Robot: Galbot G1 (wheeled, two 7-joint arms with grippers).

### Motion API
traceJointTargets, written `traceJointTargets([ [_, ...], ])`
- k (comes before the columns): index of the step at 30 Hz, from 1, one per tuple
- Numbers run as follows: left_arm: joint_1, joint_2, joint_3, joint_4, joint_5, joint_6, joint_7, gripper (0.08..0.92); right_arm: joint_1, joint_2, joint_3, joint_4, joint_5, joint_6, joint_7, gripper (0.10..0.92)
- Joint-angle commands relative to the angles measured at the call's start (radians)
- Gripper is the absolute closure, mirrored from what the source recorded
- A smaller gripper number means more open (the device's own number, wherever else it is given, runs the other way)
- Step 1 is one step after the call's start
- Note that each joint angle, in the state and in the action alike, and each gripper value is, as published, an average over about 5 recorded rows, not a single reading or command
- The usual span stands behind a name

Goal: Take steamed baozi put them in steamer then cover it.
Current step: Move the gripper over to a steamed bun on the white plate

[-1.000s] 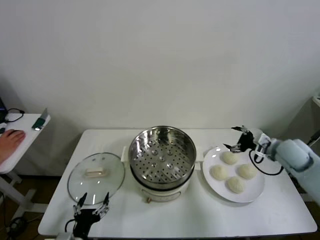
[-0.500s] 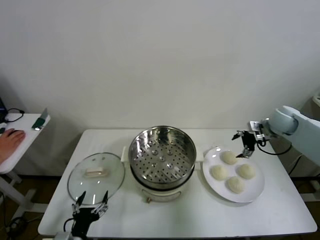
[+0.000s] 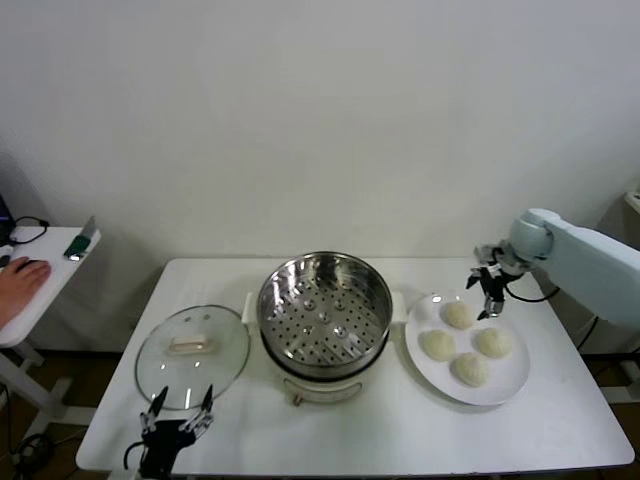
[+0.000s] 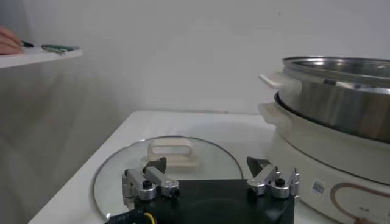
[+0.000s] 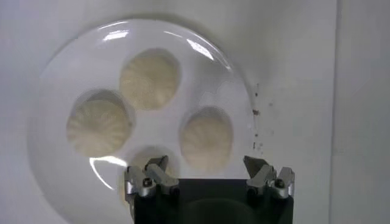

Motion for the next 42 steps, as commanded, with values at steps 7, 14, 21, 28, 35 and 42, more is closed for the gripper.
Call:
traceJointTargets([
  [7, 0.001, 0.000, -0.001, 0.010, 0.001, -0.002, -0.001, 0.177, -0.116, 0.091, 0.122, -0.157, -0.114, 0.026, 0.005, 0.203],
  [14, -0.005, 0.001, -0.001, 0.021, 0.004, -0.001, -0.003, 0.177, -0.132, 0.099, 0.152, -0.172, -0.128, 0.030, 0.023, 0.205],
  [21, -0.009, 0.003, 0.001, 0.030, 0.008, -0.003, -0.006, 0.177, -0.137, 0.111, 0.178, -0.189, -0.139, 0.046, 0.044, 0.239],
  [28, -0.010, 0.003, 0.009, 0.033, 0.013, -0.005, -0.007, 0.177, -0.137, 0.118, 0.182, -0.178, -0.132, 0.047, 0.046, 0.253],
  [35, -0.008, 0.001, 0.010, 0.033, 0.015, -0.007, -0.008, 0.177, -0.134, 0.115, 0.174, -0.165, -0.139, 0.045, 0.046, 0.291],
  [42, -0.009, -0.001, 0.010, 0.033, 0.016, -0.006, -0.008, 0.177, -0.088, 0.081, 0.138, -0.093, -0.124, 0.050, 0.041, 0.329],
])
